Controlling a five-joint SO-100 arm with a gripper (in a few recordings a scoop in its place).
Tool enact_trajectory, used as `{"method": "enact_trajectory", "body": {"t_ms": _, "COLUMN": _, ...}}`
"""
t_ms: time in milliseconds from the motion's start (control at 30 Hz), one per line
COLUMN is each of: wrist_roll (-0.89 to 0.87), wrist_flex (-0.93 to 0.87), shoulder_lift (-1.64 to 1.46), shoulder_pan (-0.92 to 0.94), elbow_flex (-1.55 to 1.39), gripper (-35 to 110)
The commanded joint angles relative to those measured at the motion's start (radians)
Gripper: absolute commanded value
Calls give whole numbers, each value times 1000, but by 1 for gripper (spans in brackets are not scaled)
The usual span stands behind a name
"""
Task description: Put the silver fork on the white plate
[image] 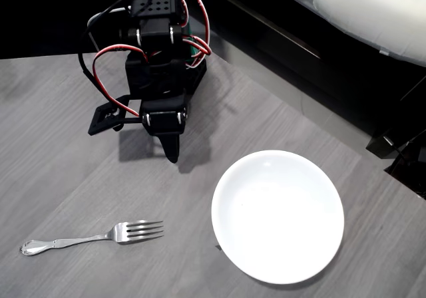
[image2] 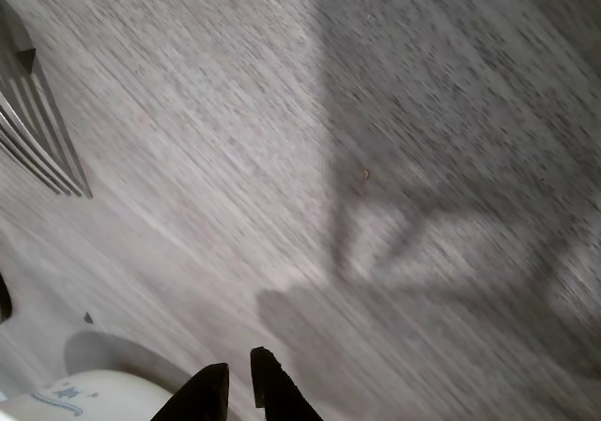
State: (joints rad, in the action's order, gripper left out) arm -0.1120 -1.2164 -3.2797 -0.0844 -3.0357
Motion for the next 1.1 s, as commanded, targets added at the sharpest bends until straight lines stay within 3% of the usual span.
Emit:
{"method": "enact_trajectory", "body": {"t_ms": 0, "wrist_roll": 3, "wrist_flex": -3, "shoulder_lift": -31, "shoulder_pan": 6, "elbow_flex": 3, "gripper": 0}}
{"method": "enact_trajectory", "body": {"t_ms": 567, "wrist_roll": -2, "wrist_flex": -5, "shoulder_lift": -31, "shoulder_pan": -17, "elbow_flex": 3, "gripper": 0}}
{"method": "enact_trajectory", "body": {"t_ms": 800, "wrist_roll": 8, "wrist_flex": 0, "shoulder_lift": -29, "shoulder_pan": 89, "elbow_flex": 3, "gripper": 0}}
{"method": "enact_trajectory", "body": {"t_ms": 900, "wrist_roll": 213, "wrist_flex": 8, "shoulder_lift": -29, "shoulder_pan": 63, "elbow_flex": 3, "gripper": 0}}
{"method": "enact_trajectory", "body": {"t_ms": 1067, "wrist_roll": 216, "wrist_flex": 38, "shoulder_lift": -31, "shoulder_pan": 48, "elbow_flex": 31, "gripper": 0}}
